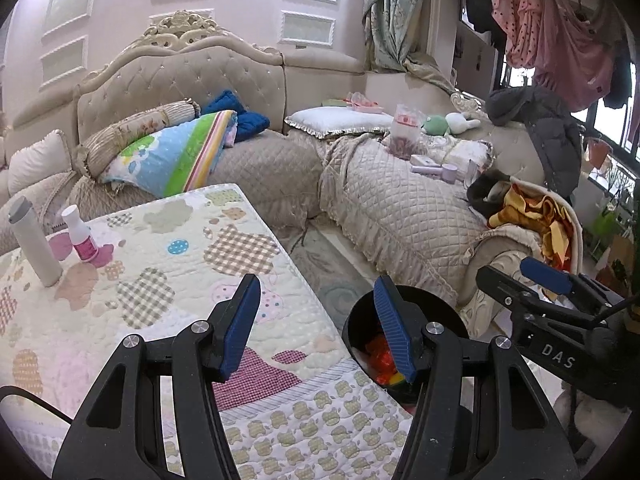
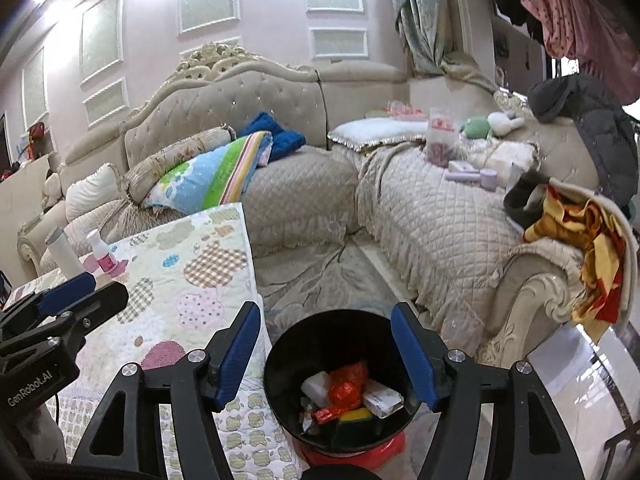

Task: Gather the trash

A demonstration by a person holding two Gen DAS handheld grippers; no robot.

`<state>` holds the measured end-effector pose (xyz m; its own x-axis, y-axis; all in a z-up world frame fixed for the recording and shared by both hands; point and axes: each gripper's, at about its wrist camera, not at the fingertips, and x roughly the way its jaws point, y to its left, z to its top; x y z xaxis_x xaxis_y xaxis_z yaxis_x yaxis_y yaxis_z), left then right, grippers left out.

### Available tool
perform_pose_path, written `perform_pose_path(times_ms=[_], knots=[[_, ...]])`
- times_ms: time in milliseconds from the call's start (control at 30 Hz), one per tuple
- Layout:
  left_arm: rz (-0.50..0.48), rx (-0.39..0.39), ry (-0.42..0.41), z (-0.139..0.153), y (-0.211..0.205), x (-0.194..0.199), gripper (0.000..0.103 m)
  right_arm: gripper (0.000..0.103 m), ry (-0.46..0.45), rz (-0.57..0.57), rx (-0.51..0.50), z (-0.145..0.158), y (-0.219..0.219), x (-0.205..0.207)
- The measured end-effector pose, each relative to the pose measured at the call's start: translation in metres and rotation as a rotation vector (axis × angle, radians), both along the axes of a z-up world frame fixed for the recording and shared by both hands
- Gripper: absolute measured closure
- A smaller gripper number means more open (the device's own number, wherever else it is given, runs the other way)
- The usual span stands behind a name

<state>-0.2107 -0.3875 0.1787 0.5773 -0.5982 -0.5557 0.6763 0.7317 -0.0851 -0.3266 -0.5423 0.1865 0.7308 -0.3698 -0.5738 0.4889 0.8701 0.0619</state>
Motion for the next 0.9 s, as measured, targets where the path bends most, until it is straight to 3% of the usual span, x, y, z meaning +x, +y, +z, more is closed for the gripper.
perform_pose_path(times_ms=[900], knots=[[-0.014,-0.003,-0.011,0.0028,0.0032,-0.0039,0.045,0.032,0.002,-0.013,-0.033,0.0078,0.0059,-0.0061]])
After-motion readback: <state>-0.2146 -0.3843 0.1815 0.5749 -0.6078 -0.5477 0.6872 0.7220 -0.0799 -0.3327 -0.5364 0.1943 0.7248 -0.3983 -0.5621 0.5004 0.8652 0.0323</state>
